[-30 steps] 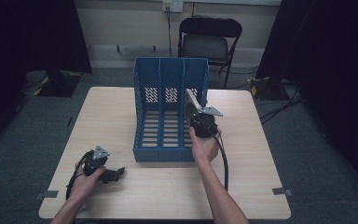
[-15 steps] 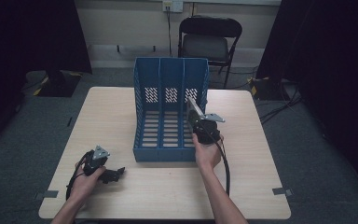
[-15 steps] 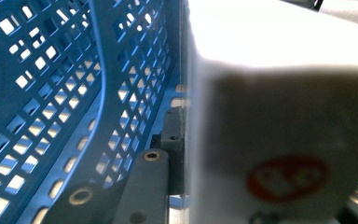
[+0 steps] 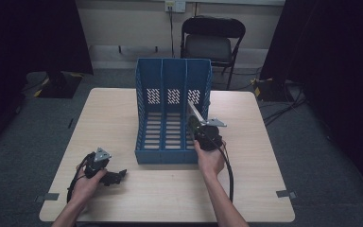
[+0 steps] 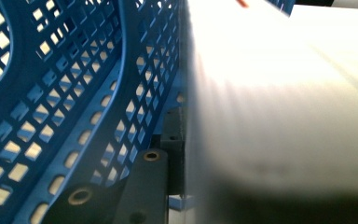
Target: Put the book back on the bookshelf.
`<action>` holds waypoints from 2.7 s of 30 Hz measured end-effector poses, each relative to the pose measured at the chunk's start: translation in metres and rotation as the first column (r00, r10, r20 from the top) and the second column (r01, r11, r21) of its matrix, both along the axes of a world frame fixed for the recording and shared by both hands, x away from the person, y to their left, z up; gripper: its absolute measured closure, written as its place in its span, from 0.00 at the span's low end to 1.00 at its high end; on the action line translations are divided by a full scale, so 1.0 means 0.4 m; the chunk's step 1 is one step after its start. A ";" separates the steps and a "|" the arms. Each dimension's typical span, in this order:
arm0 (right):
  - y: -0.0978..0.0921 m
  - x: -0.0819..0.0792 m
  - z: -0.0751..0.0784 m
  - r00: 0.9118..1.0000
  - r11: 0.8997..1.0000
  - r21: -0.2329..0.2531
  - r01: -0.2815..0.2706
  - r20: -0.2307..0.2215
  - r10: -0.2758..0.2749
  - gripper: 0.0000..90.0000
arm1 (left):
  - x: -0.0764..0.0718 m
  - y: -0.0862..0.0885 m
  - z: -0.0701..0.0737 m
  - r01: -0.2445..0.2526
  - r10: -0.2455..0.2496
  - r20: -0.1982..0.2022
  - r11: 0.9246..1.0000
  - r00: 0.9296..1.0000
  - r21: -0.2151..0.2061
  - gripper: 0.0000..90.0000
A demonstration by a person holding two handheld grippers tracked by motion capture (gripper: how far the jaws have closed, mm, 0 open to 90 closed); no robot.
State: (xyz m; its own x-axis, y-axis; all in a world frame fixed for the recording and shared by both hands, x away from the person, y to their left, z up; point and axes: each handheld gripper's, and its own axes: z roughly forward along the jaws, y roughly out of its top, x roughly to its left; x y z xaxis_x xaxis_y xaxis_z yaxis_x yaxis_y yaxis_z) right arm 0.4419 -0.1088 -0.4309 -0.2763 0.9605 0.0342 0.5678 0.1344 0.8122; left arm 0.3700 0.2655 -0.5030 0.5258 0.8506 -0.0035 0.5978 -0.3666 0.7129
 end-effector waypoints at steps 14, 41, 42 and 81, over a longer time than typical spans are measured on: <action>-0.010 -0.015 -0.003 1.000 1.000 -0.017 -0.016 -0.014 0.015 0.82 | 0.000 -0.001 0.000 -0.002 0.002 -0.002 1.000 1.000 -0.004 0.00; -0.031 -0.078 -0.023 0.964 0.993 0.121 0.004 0.264 -0.036 0.67 | 0.000 -0.001 0.000 -0.001 0.001 -0.003 1.000 1.000 -0.004 0.00; -0.029 -0.077 -0.023 0.963 0.993 0.119 0.002 0.268 -0.034 0.69 | 0.000 -0.001 0.000 -0.001 0.001 -0.003 1.000 1.000 -0.004 0.00; 0.014 -0.049 -0.017 0.971 0.995 0.058 0.077 0.220 -0.088 0.85 | 0.002 0.001 0.000 0.010 -0.010 -0.005 1.000 1.000 0.005 0.00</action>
